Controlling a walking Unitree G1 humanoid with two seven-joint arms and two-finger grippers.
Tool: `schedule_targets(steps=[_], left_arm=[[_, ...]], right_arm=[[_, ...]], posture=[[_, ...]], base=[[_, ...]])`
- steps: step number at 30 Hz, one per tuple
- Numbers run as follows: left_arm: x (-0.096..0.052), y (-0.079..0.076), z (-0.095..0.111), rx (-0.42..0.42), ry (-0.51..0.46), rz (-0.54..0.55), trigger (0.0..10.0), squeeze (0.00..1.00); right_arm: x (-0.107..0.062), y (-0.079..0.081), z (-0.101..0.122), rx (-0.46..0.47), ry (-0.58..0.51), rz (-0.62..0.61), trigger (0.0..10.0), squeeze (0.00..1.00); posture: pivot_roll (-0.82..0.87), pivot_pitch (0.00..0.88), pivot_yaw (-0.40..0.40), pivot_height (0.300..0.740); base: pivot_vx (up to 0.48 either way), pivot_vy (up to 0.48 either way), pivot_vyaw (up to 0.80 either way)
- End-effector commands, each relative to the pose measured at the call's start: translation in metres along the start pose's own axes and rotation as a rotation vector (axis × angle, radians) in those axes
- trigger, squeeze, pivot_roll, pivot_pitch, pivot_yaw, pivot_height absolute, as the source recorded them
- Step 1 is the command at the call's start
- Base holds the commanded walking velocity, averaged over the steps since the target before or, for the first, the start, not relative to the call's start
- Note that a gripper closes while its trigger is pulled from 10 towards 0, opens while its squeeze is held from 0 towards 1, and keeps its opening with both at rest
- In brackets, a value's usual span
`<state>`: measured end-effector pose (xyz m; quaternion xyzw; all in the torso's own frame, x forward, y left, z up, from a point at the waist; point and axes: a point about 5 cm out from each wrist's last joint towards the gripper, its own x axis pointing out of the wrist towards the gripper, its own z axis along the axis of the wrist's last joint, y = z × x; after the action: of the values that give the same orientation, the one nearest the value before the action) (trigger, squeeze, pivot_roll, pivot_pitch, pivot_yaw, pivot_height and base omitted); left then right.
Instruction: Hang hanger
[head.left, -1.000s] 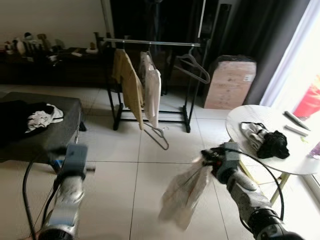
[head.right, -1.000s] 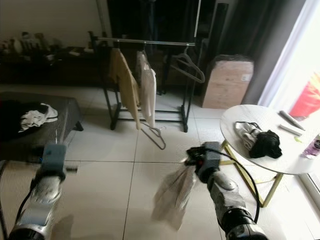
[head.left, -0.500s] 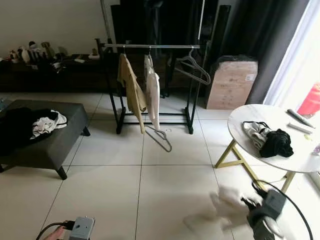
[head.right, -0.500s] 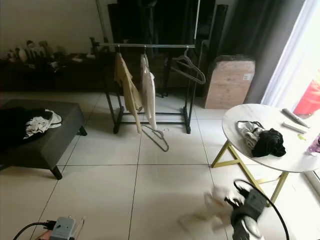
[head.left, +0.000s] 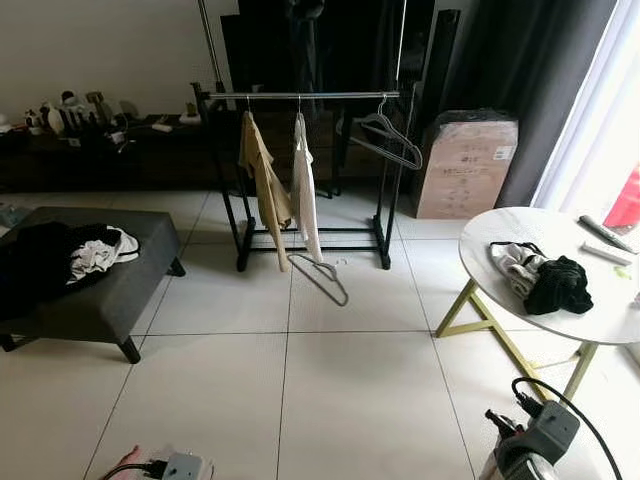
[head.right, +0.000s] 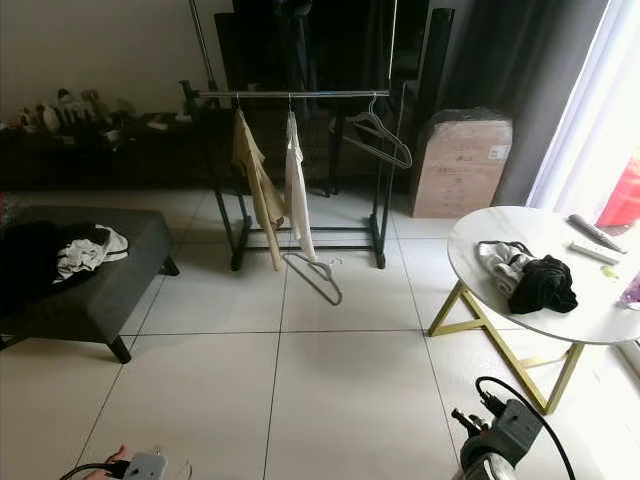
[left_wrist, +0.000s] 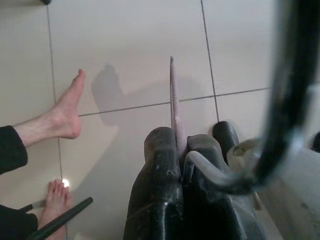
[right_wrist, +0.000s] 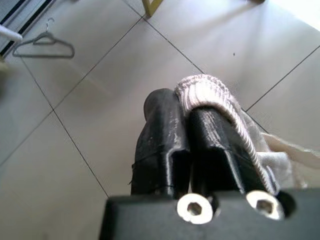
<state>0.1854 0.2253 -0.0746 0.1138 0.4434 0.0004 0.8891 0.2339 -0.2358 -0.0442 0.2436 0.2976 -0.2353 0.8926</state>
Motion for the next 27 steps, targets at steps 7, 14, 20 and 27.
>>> schedule_targets(steps=[7,14,20,27], left_arm=[[0.000,-0.006,-0.005,0.084,0.030,-0.028,10.0,0.00],[-0.002,-0.009,-0.015,0.085,0.064,-0.035,10.0,0.00],[-0.002,-0.009,-0.014,0.081,0.070,-0.037,10.0,0.00],[-0.001,-0.011,-0.011,0.079,0.070,-0.044,10.0,0.00]], right_arm=[[-0.006,-0.013,-0.020,-0.054,0.054,-0.023,10.0,0.00],[-0.008,-0.017,-0.023,-0.062,0.062,-0.038,10.0,0.00],[-0.007,-0.016,-0.018,-0.050,0.039,-0.033,10.0,0.00],[-0.004,-0.007,-0.010,-0.037,-0.014,0.005,10.0,0.00]], posture=[[-0.02,0.000,0.009,0.740],[-0.03,0.000,0.015,0.740],[-0.03,0.000,0.010,0.740],[-0.03,0.000,0.010,0.740]], base=[[0.000,0.000,0.00],[0.000,0.000,0.00],[0.000,0.000,0.00],[0.000,0.000,0.00]])
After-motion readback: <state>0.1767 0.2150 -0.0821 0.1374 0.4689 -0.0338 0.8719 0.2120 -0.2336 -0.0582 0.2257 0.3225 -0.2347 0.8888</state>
